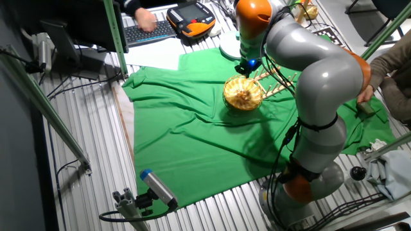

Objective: Take the dish off the dish rack

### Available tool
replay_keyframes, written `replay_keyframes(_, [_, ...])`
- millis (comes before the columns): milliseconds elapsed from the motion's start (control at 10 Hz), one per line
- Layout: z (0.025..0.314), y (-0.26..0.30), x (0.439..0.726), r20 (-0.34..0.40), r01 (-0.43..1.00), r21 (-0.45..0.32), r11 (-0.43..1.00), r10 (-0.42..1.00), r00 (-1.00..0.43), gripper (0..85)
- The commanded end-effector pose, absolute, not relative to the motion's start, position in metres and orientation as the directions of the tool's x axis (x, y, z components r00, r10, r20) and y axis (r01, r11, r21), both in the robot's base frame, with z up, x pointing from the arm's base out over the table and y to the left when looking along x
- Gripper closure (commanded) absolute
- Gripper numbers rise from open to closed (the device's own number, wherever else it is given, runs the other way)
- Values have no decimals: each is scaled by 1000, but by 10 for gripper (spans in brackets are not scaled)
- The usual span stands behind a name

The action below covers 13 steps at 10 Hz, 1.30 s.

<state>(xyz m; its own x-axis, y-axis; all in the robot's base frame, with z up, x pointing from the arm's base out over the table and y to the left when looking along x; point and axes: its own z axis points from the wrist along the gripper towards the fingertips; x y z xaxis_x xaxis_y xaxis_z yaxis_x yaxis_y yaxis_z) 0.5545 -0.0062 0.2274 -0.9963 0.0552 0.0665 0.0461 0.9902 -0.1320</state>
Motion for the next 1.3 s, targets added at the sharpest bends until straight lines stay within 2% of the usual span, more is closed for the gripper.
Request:
replay_keyframes(0, [227,-7,555,64,52,-135,989,61,-996,850])
replay_keyframes(300, [231,-10,562,93,47,-135,990,60,-994,850])
replay_keyframes(700, [238,-7,557,119,48,-135,990,65,-991,850])
replay_keyframes(1200, [239,-8,557,123,36,-123,992,51,-991,850])
